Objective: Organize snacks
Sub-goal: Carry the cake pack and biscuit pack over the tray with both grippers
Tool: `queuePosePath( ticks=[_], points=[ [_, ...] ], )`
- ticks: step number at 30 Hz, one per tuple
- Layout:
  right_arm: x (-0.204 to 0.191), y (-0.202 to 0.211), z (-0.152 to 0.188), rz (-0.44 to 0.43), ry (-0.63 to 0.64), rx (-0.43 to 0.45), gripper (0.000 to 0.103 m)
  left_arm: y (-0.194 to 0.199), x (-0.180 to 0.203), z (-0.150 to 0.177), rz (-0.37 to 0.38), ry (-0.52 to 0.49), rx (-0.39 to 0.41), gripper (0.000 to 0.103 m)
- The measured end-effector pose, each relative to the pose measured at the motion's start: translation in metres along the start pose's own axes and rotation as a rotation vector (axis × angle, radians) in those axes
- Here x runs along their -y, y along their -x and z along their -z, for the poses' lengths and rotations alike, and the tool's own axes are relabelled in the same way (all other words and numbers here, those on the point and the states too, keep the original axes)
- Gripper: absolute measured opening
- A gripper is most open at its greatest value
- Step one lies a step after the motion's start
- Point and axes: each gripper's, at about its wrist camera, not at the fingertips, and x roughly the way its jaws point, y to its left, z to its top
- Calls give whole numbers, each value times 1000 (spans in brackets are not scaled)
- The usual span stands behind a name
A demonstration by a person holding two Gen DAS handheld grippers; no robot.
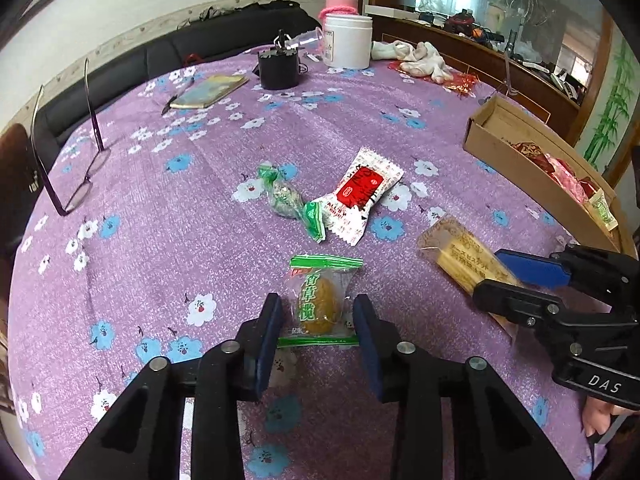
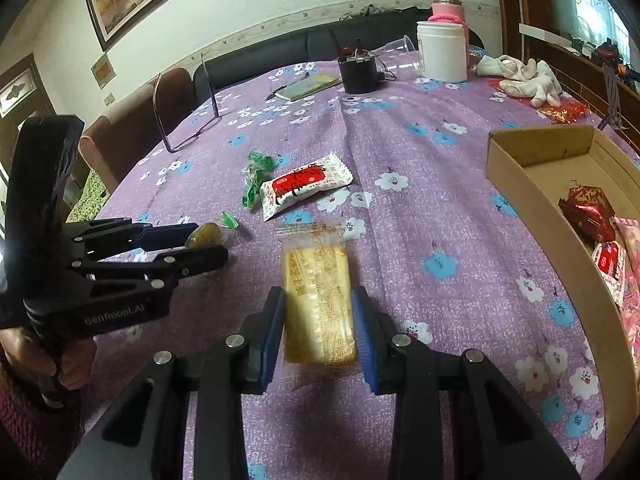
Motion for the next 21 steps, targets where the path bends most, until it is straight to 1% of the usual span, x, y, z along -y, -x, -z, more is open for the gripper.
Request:
queuePosePath(
  ticks=[1, 6, 9, 13, 15, 18, 20, 21],
  points=[
    [1, 0, 0, -3, -5, 3, 32, 1, 1, 0, -3, 1, 5, 31],
    [8, 7, 0, -19, -47, 49, 32, 7, 6, -3, -18, 17, 53, 24],
    [11, 11, 0, -21, -68, 74, 32, 7, 10, -3, -23, 4, 61, 24],
    [17, 15, -1, -28, -96, 104, 32, 10, 9, -5, -21, 20, 74, 23],
    [19, 16, -1, -29, -109, 111, 32, 12, 9, -5, -9, 26, 81, 23],
    [21, 17, -1, -31, -119, 115, 32, 13, 9, -5, -12, 32, 89, 23],
    [21, 17, -1, -35, -121, 117, 32, 12, 11, -5, -9, 21, 80, 23],
    [21, 17, -1, -35, -123, 115, 32, 10, 11, -5, -19, 21, 72, 23]
  ],
)
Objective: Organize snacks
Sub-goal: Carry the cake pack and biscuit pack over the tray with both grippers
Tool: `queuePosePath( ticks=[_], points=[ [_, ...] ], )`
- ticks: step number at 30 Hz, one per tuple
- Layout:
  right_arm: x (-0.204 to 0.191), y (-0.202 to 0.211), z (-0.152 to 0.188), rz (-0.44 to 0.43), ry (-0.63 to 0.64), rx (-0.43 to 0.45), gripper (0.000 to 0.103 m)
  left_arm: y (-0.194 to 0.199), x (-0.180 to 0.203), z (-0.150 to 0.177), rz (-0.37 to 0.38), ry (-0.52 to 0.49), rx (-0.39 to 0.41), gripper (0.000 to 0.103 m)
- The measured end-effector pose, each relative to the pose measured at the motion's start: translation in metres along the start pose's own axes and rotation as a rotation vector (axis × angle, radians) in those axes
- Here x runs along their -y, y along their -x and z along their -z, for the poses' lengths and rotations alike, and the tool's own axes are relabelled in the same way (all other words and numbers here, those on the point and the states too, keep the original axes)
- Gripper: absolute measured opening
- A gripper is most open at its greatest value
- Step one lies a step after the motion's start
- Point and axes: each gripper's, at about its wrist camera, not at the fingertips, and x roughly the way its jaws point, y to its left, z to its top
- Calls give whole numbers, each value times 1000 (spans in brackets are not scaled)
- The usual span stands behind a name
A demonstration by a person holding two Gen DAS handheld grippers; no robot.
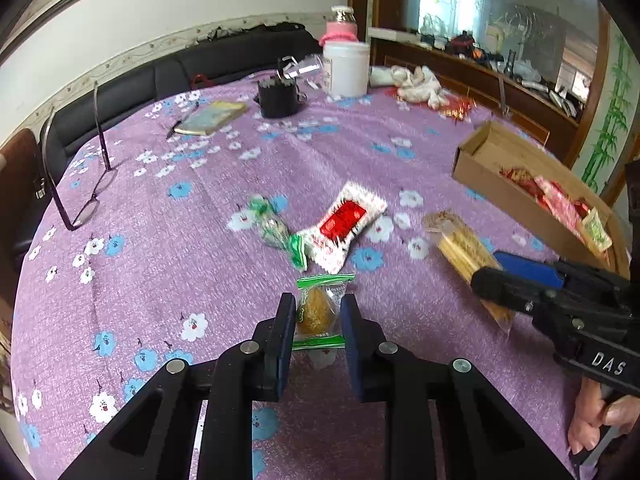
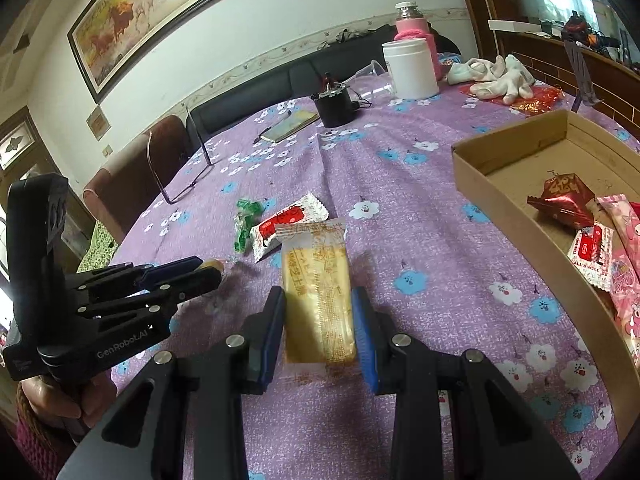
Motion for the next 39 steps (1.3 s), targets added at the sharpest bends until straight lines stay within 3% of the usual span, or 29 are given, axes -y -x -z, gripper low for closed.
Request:
queuePosePath(
  ticks=[5, 9, 13, 20, 29, 39],
  points=[
    [1, 0, 0, -6, -5, 0, 32, -4, -4, 0, -1, 17, -22, 25],
    [0, -2, 0, -8, 3, -3, 32, -11, -1, 3, -9, -2, -57, 34],
    [0, -1, 0, -10, 3, -3, 32, -11, 6, 6, -34, -39, -44, 28],
    [0, 0, 0, -7, 1, 5, 32, 1, 12, 2, -57, -20, 45, 26],
    [-2, 16, -4, 26, 0, 44, 32, 25, 36, 1, -185, -72, 203, 26],
    [-4, 32, -4, 35, 1, 59, 32, 33, 54, 4, -234, -143, 249, 26]
  ],
)
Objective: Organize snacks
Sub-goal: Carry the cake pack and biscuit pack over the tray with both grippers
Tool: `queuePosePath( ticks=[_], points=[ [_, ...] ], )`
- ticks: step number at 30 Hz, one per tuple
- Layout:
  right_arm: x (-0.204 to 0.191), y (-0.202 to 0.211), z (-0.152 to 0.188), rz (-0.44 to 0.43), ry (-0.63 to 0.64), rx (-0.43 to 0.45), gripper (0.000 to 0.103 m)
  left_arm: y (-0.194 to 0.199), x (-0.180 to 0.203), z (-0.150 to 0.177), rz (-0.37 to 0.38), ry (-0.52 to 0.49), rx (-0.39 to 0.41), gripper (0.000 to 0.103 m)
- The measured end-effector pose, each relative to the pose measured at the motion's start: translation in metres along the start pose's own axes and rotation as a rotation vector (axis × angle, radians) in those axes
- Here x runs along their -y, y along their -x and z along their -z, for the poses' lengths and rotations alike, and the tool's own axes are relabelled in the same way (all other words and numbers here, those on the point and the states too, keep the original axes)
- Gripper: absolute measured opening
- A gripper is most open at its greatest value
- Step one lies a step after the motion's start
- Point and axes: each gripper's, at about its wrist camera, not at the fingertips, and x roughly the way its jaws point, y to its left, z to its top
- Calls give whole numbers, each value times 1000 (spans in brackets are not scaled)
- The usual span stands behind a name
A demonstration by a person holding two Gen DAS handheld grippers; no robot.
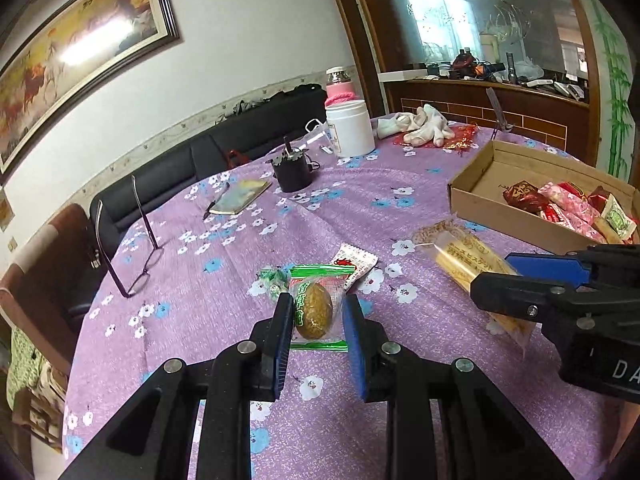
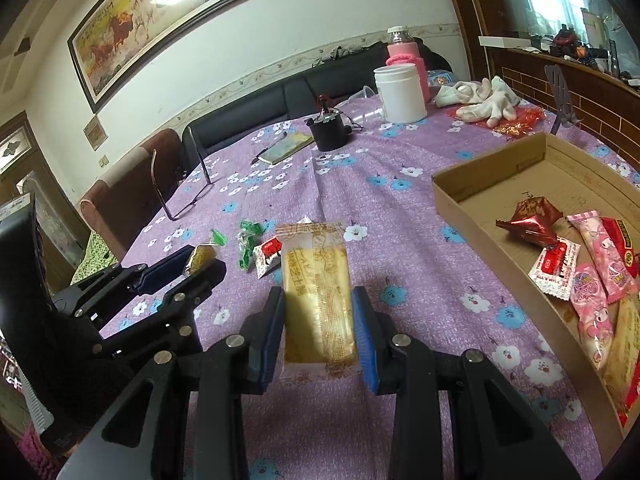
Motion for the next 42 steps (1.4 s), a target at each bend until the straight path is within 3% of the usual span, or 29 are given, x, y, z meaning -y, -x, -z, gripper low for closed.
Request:
queuePosePath(
  ticks=[30, 34, 42],
  points=[
    [17, 33, -10, 1, -52, 39, 32, 5, 13, -3, -11, -23, -5, 26],
    [33, 49, -13, 19, -78, 63, 32, 9, 19, -11, 21, -31, -10, 26],
    [92, 103, -25, 86, -209, 168, 32, 13, 38, -50, 178, 4, -21, 26]
  ],
)
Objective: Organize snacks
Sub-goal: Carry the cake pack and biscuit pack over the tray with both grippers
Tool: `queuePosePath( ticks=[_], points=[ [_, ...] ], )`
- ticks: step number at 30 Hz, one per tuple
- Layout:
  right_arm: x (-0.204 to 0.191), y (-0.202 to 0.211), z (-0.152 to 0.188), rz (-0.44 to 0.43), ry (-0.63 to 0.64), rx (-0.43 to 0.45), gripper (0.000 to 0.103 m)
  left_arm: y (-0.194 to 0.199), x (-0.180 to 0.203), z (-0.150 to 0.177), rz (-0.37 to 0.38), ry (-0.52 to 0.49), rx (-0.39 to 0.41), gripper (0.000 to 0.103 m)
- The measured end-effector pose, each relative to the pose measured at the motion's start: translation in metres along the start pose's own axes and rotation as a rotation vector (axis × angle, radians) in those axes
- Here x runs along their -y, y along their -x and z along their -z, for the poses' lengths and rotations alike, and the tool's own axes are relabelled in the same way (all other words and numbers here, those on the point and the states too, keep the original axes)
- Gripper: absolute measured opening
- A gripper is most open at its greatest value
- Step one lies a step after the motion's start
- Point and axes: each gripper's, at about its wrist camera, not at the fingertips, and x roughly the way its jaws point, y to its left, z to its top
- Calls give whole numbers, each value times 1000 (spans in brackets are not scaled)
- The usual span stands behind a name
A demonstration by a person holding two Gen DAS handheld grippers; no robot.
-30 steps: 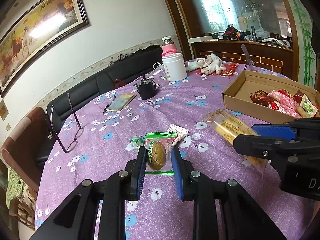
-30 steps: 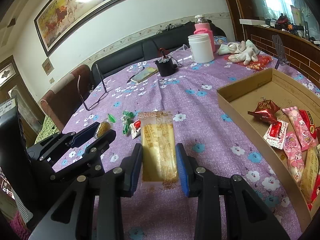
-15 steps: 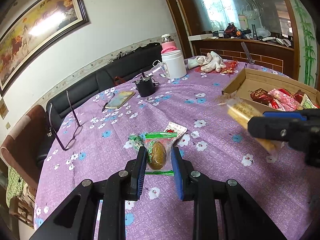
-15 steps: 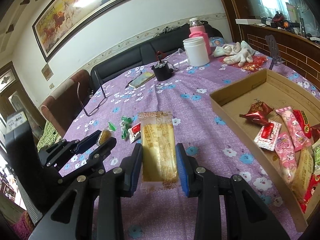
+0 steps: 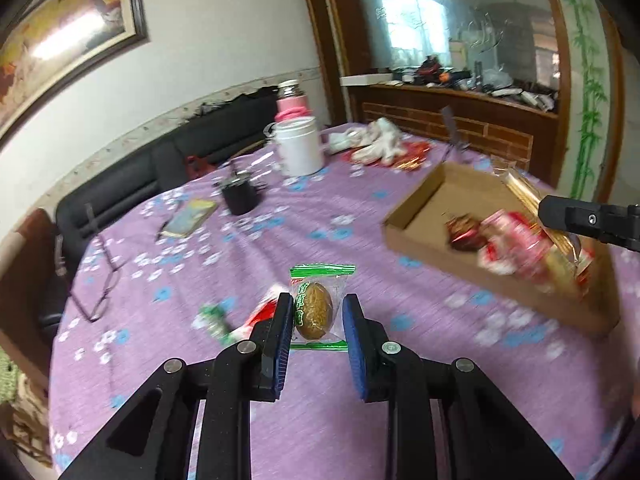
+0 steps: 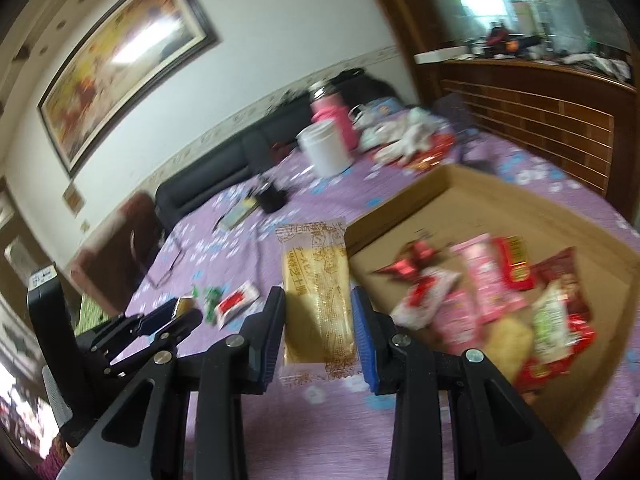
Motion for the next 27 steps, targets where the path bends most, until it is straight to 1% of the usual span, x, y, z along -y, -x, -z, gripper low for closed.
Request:
queuePosePath(
  ticks=[5, 8, 12, 13, 15, 18, 22, 27],
  points=[
    [35, 25, -15, 44, -75, 62, 32, -6, 30, -28, 100, 7, 8, 26],
    [53, 34, -18, 67, -106, 80, 33, -14, 51, -44, 165, 18, 3, 26],
    [76, 35, -19, 109, -144, 78, 33, -35, 88, -55, 267, 34, -34, 26],
    [82, 33, -18, 121, -156, 71, 33, -42, 98, -57, 300, 41, -53, 26],
    [93, 27, -15, 152, -168, 45, 32, -54, 116, -58, 344, 48, -85, 26],
    [107, 17, -9, 192, -183, 2, 32, -68, 141, -52, 374, 36, -111, 25],
    [114, 1, 1, 253, -158, -49, 32, -78, 155, -42, 401, 37, -130, 25],
    [112, -11, 8, 284, -134, -62, 32, -87, 160, -36, 391, 18, -134, 26]
  ],
)
